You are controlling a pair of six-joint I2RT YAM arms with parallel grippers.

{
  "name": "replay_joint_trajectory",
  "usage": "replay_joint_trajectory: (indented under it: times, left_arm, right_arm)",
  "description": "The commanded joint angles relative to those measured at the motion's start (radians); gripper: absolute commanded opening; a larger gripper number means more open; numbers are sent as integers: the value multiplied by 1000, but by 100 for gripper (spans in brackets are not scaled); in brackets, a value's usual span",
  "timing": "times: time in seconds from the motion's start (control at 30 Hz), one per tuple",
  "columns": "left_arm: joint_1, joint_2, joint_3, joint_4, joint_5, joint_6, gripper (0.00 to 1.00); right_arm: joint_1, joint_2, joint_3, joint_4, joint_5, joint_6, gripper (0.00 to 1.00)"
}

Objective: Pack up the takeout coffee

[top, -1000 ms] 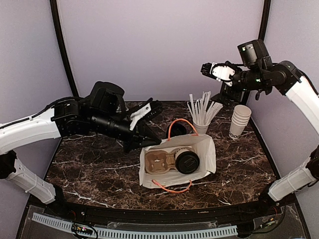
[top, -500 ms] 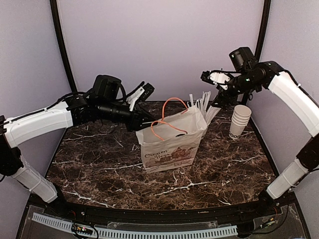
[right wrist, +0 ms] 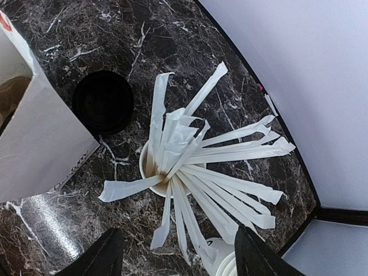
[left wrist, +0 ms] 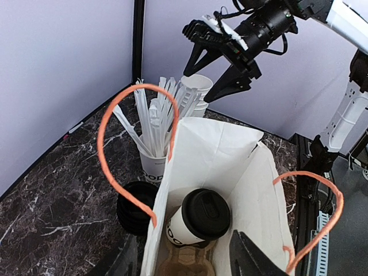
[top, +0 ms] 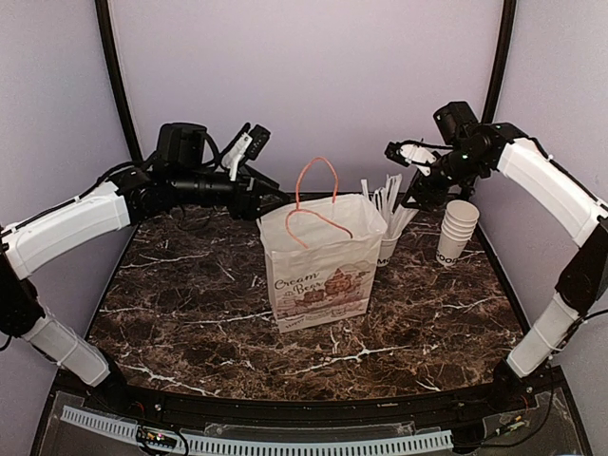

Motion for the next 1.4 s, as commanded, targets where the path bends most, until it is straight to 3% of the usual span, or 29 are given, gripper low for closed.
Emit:
replay_joint_trajectory:
  times: [0.0,0.1,0.5,0.77,1.1,1.27,1.37]
  left_arm:
    - [-1,-80,-15,-11,3,12,57]
    - [-2,-103,-35,-9,2,-2,57]
    - [-2,-133,-76,13,9,-33,58]
    - [-1,-120,-51,-37,-25,-16,58]
    - [1,-138,-33,-108,-131,38,58]
    - [6,-169,-28,-156,-214,72,58]
    - [7,-187,-29,-177,-268,79,58]
  right_arm:
    - [-13,18,-32,54,-8,24,65]
    - [-14,30,-52,66,-3,30,57]
    - [-15,20,-25,57,-25,39,2]
    - [-15,-52,148,-69,-115,-11,0]
    - [12,-71,576,-233,-55,-73,0]
    - [114,-135,592,-184,-108,-71,0]
    - [203,-121,630,-238,-139,-54,0]
